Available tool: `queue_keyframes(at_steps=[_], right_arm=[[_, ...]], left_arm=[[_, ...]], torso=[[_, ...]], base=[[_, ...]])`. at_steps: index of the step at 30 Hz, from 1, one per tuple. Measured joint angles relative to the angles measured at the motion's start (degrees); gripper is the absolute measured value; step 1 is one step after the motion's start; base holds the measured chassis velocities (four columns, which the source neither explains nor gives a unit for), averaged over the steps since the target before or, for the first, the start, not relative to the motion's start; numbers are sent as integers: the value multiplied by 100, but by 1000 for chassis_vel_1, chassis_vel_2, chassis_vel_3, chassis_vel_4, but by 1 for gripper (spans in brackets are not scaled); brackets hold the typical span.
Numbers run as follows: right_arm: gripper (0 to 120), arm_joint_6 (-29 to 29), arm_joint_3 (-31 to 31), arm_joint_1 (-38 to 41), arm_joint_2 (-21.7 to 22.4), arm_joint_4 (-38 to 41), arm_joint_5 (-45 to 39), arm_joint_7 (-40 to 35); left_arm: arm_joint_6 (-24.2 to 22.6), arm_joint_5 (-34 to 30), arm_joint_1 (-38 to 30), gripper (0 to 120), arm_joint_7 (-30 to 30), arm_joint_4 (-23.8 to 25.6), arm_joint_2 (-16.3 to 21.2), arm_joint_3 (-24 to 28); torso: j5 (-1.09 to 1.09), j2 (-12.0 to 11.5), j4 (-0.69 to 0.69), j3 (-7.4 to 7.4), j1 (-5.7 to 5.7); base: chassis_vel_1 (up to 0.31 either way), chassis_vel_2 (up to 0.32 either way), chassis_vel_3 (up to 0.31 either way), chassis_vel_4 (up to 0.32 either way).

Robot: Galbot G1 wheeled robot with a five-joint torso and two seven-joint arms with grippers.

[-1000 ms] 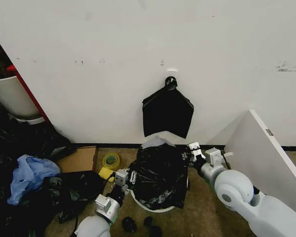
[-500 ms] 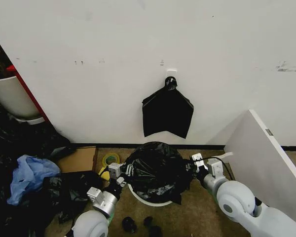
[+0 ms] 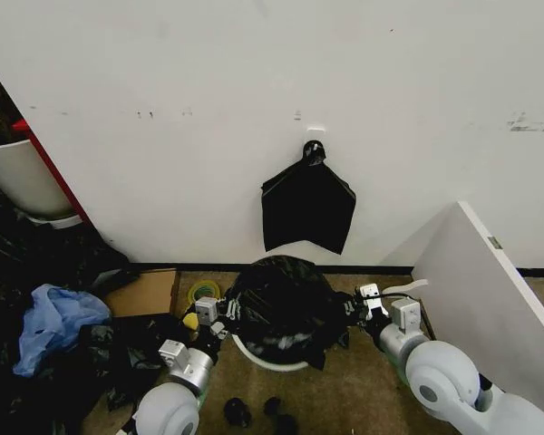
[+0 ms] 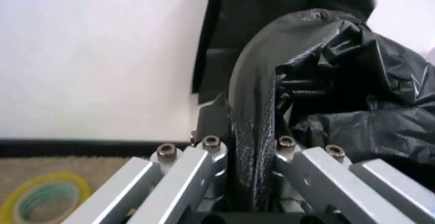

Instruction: Place the garbage bag over the trash bin.

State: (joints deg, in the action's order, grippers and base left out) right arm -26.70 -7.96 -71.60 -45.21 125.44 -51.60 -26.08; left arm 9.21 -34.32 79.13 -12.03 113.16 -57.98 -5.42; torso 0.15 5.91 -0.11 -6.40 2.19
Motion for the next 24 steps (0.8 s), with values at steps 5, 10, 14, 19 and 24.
queue_keyframes(at_steps=[5, 10, 14, 19, 24], right_arm=[[33, -114, -203, -98, -26, 129, -154, -220], [57, -300, -525, -258, -56, 744, -800, -548], [68, -526, -437, -264, -121, 1183, -1314, -971], [86, -874, -142, -259, -419, 1524, -1871, -1551], [100, -1172, -81, -252, -230, 1442, -758, 237]], left_arm=[[-69, -23, 7, 5, -86, -5, 0, -17], [-193, 1, -64, 5, -469, -46, -86, -15], [-204, 133, -108, 5, -672, -86, -171, 38], [-137, 793, -215, 5, -923, -164, -295, 193], [-67, 1144, -169, 5, -731, -119, -253, 259]], torso=[[0, 0, 0, 0, 0], [0, 0, -1, 0, 0], [0, 0, 0, 0, 0], [1, 0, -1, 0, 0], [0, 0, -1, 0, 0]], base=[[0, 0, 0, 0], [0, 0, 0, 0], [0, 0, 0, 0], [0, 0, 0, 0], [0, 0, 0, 0]])
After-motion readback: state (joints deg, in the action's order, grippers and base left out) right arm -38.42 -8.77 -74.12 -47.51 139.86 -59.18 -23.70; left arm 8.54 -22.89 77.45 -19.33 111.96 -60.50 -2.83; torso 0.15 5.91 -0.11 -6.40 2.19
